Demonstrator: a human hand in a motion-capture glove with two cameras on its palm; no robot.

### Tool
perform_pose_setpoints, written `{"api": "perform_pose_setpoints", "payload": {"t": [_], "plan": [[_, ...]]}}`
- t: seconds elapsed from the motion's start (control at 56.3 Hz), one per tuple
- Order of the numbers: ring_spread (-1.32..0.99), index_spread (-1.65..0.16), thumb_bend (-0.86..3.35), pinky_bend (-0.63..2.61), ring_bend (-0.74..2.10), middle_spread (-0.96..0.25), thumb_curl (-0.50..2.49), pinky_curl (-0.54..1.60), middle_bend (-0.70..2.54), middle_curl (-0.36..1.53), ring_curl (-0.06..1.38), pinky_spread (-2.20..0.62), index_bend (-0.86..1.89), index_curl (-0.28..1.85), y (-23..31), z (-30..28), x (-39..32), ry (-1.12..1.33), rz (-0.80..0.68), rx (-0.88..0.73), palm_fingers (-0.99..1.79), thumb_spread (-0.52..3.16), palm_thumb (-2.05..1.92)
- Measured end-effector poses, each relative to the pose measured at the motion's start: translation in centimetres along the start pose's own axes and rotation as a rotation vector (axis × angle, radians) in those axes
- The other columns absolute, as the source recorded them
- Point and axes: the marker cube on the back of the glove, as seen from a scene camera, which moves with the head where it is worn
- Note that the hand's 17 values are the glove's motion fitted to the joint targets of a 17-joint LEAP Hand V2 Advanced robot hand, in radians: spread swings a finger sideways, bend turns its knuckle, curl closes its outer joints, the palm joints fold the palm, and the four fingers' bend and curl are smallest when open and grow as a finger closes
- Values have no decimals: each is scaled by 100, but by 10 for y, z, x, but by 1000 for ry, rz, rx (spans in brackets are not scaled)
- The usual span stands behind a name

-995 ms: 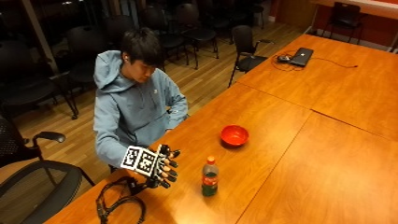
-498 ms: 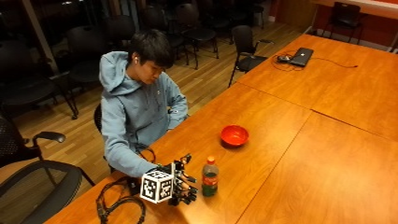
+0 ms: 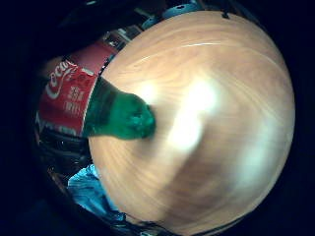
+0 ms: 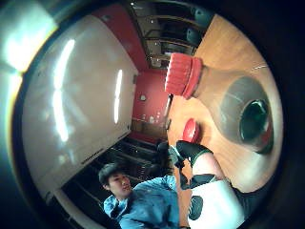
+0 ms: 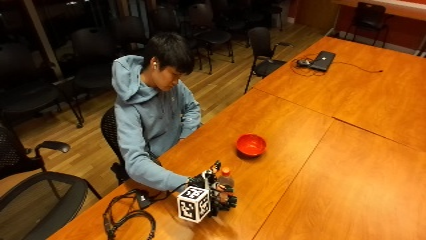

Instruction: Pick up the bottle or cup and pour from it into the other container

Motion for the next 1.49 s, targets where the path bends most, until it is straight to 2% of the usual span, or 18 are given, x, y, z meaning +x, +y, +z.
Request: {"api": "perform_pose_setpoints", "payload": {"t": [0.124, 0.195, 0.231, 0.267, 0.32, 0.675, 0.96, 1.12, 1.155, 1.226, 1.244, 1.315, 1.422, 1.493], "plan": [[19, -37, -1, 91, 59, 9, 38, 31, 16, 27, 31, 30, 12, 18, -12, 18, -2, -57, -31, 6, 16, 80, 71], [12, -35, 3, 86, 66, 8, 41, 29, 26, 30, 32, 25, 15, 19, -18, 26, -5, -83, -49, 51, 51, 77, 85], [10, -34, 3, 83, 65, 7, 41, 28, 28, 31, 31, 24, 16, 20, -18, 32, -4, -98, -55, 76, 56, 76, 88], [3, -27, 6, 73, 66, 5, 44, 26, 38, 35, 32, 17, 20, 23, -19, 36, -4, -115, -58, 99, 81, 75, 96], [-2, -21, 6, 66, 63, 3, 47, 25, 40, 36, 33, 11, 24, 27, -18, 45, -4, -131, -61, 132, 94, 72, 101], [-14, -11, -3, 53, 47, -3, 60, 28, 29, 42, 38, -9, 17, 39, -14, 84, -17, -97, -42, 230, 112, 35, 109], [-14, -8, -3, 49, 45, -4, 65, 31, 26, 46, 41, -13, 16, 41, -23, 121, -64, 81, -47, 38, 114, 27, 107], [-14, -8, -3, 48, 44, -4, 66, 33, 25, 48, 43, -14, 16, 42, -29, 150, -93, 319, -60, -75, 115, 25, 107], [-13, -8, -3, 48, 44, -4, 67, 33, 25, 48, 43, -15, 17, 42, -26, 157, -101, 377, -57, -132, 116, 25, 107], [-13, -8, -4, 48, 43, -4, 67, 34, 25, 48, 43, -15, 16, 43, 2, 168, -131, 356, 0, -391, 116, 25, 106], [-14, -8, -4, 48, 43, -4, 67, 34, 25, 48, 44, -15, 16, 43, 0, 171, -134, 375, -2, -399, 116, 24, 106], [-14, -8, -4, 48, 43, -4, 68, 34, 24, 49, 44, -15, 17, 43, -29, 188, -129, 601, -74, -265, 116, 23, 106], [-14, -8, -4, 48, 42, -4, 69, 35, 25, 50, 44, -15, 17, 44, -56, 170, -168, 762, -94, -387, 117, 22, 106], [-14, -7, -4, 47, 43, -4, 69, 35, 24, 50, 45, -15, 17, 44, -61, 181, -181, 856, -99, -428, 117, 22, 106]]}}
